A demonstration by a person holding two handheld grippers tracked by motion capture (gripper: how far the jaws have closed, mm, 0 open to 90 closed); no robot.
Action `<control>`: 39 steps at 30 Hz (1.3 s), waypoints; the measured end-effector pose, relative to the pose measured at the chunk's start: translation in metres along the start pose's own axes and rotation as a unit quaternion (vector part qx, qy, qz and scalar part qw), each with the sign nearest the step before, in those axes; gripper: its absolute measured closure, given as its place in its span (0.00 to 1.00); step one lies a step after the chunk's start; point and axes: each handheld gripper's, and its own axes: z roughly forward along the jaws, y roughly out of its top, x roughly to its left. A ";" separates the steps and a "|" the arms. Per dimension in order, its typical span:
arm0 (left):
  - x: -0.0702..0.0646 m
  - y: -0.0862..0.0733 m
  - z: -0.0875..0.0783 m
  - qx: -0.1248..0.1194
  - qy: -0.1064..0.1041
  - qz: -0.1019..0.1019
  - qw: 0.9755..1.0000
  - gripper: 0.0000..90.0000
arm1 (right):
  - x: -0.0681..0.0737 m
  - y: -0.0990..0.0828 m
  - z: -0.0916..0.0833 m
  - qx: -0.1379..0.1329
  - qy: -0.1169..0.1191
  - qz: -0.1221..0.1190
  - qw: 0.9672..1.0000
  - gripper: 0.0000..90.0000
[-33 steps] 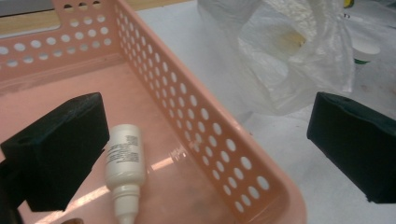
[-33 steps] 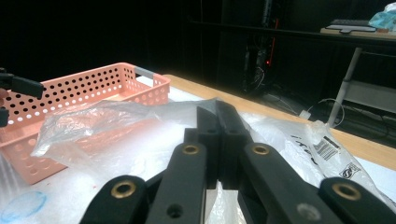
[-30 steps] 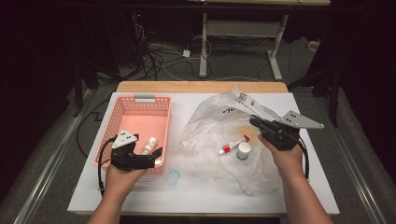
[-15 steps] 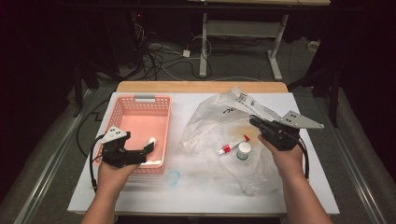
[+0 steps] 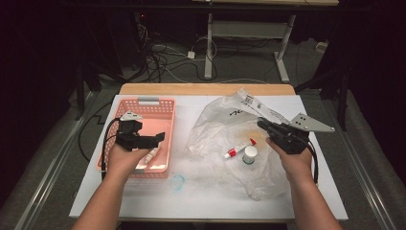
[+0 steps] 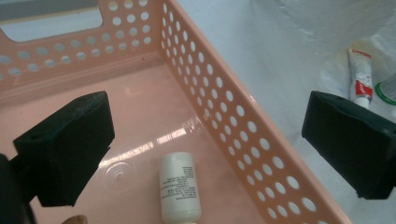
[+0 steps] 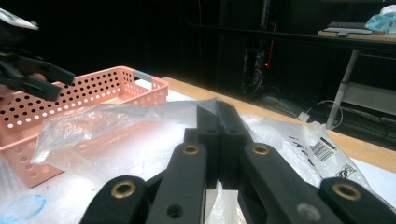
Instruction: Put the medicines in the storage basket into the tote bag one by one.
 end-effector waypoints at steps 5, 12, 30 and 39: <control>0.012 0.006 0.017 0.047 0.010 -0.008 0.999 0.09 | 0.000 0.000 0.000 0.001 0.000 0.001 1.000 1.00; 0.020 0.003 0.040 0.120 0.027 -0.013 0.992 0.14 | 0.000 0.000 0.001 0.000 0.001 0.000 1.000 1.00; 0.015 0.003 0.058 0.262 0.021 -0.008 0.965 0.46 | 0.001 -0.001 0.000 0.002 0.000 0.001 1.000 1.00; 0.005 0.000 0.069 0.286 0.029 0.029 0.957 0.64 | 0.000 -0.001 0.000 0.002 0.000 0.001 1.000 1.00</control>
